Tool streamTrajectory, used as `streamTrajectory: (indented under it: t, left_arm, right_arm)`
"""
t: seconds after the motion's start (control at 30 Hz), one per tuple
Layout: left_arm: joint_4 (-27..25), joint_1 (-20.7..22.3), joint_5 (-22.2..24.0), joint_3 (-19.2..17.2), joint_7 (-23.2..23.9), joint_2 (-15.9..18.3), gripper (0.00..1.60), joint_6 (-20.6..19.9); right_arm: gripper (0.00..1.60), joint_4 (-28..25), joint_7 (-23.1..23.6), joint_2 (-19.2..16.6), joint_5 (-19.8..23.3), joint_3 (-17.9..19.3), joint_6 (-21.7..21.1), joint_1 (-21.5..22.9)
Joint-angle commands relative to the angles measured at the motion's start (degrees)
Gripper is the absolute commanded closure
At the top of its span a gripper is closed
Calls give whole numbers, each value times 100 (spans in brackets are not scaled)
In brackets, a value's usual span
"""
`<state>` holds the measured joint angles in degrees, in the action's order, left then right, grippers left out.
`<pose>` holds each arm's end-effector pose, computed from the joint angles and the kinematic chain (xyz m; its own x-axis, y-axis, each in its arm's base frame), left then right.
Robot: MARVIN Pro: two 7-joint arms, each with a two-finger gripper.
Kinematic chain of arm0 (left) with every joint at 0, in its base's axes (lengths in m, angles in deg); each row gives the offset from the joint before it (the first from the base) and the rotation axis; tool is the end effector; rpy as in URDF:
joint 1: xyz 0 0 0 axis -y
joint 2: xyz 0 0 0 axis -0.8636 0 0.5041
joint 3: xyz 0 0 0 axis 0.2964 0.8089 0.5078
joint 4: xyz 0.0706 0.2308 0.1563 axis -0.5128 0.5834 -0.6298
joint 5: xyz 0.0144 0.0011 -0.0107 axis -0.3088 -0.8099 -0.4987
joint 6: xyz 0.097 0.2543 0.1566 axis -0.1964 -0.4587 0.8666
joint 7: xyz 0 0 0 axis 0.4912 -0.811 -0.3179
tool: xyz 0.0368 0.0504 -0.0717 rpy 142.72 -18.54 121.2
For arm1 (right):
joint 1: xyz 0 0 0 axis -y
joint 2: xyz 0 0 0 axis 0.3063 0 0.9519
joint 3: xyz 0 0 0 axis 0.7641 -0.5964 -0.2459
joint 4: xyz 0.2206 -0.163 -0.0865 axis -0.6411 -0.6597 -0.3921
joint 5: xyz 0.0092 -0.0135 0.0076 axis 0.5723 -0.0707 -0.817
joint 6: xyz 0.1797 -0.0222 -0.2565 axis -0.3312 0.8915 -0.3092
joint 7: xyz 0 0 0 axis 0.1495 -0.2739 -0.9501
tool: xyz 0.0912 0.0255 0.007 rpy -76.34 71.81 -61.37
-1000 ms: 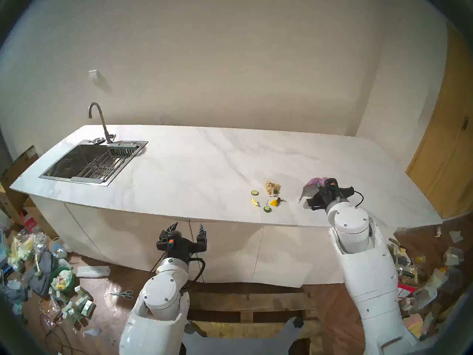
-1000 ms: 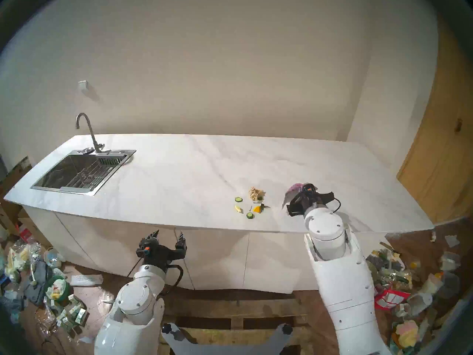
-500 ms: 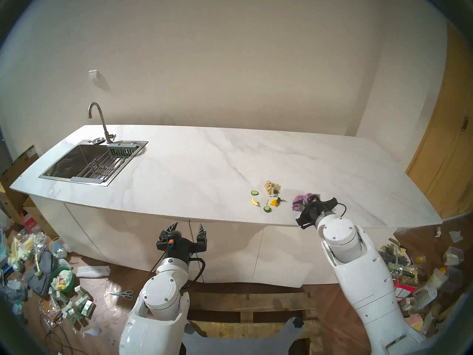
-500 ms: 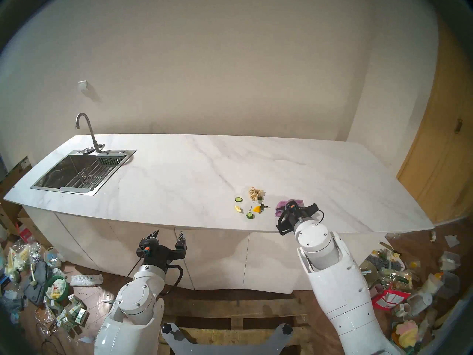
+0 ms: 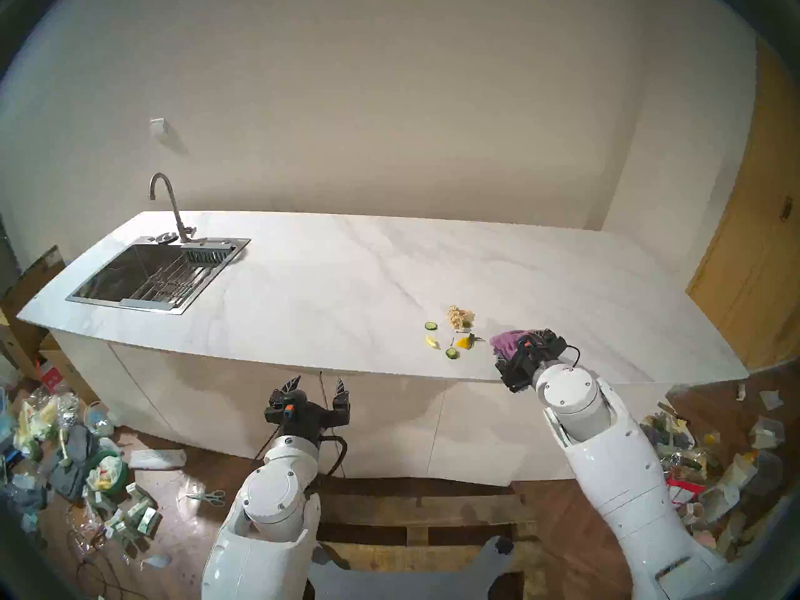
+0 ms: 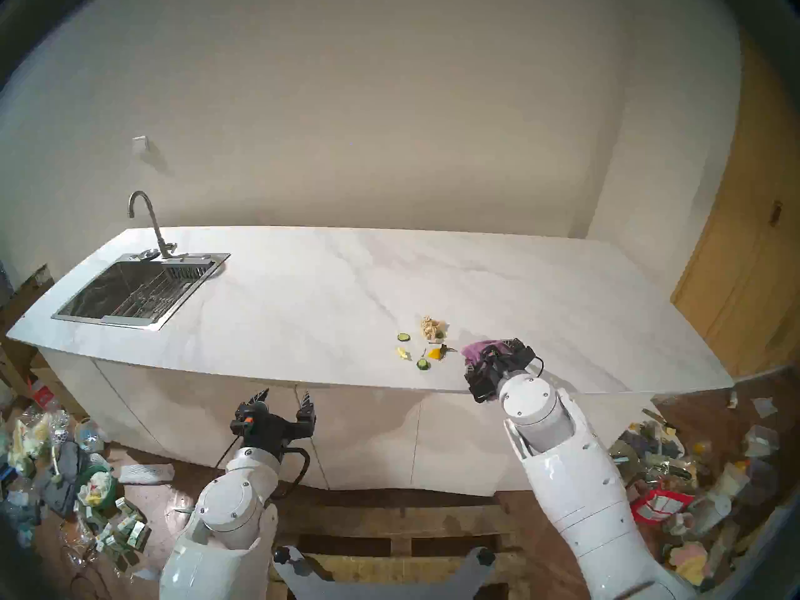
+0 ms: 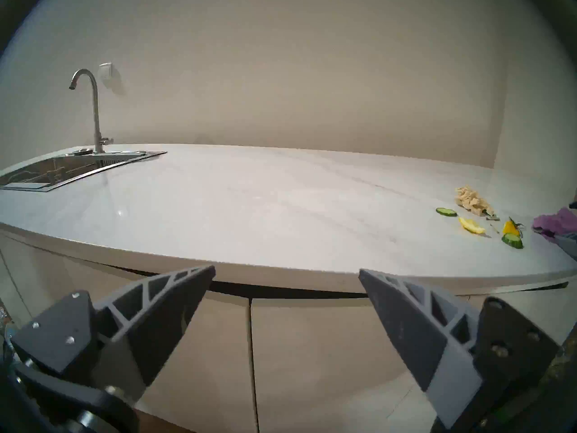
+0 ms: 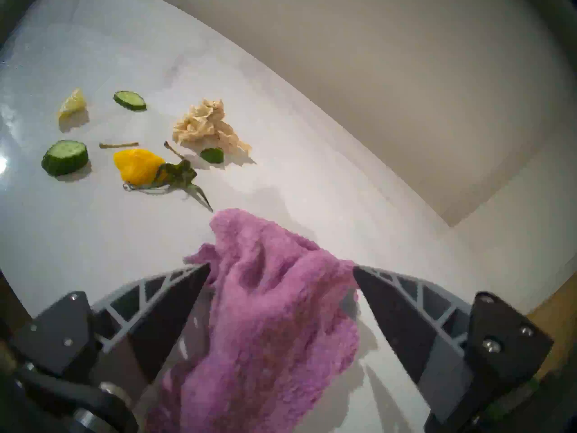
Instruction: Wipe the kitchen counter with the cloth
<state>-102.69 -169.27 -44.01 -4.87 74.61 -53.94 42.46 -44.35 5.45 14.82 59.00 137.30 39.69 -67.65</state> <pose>0.3238 -0.0136 -0.3479 0.1199 0.0175 0.9926 -0.0019 -0.9998 0.0179 0.4394 -0.0623 -0.3007 0.2559 0.6178 0.7436 0.2643 -0.7846 0.5609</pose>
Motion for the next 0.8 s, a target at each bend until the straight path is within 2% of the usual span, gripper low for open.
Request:
streamTrajectory:
  t: [0.0, 0.03, 0.1, 0.13, 0.23, 0.3, 0.47, 0.77]
  left_arm:
    - [-127, 39, 4, 8, 15, 3, 0, 33]
    - [-125, 41, 4, 8, 14, 3, 0, 33]
    - [-121, 43, 4, 8, 12, 3, 0, 34]
    - [-121, 43, 4, 8, 12, 3, 0, 34]
    - [-114, 46, 3, 9, 9, 2, 0, 35]
    - [-116, 45, 3, 9, 10, 2, 0, 36]
    - [-118, 45, 4, 9, 9, 3, 0, 36]
    - [-122, 43, 5, 10, 9, 4, 0, 37]
  right_arm:
    - [0, -561, 677, -641, 140, 331, 70, 38]
    - [0, -646, 891, -796, 195, 367, 55, 19]
    - [0, -750, 1013, -809, 269, 544, 7, -7]
    - [0, -804, 1160, -900, 494, 600, -114, 21]
    - [0, -692, 1509, -536, 1039, 906, -585, 261]
    - [0, -448, 1731, -402, 1146, 974, -760, 454]
    - [0, -27, 1947, -163, 1477, 940, -1252, 801]
    - [0, 129, 1919, 90, 1501, 647, -2135, 1285]
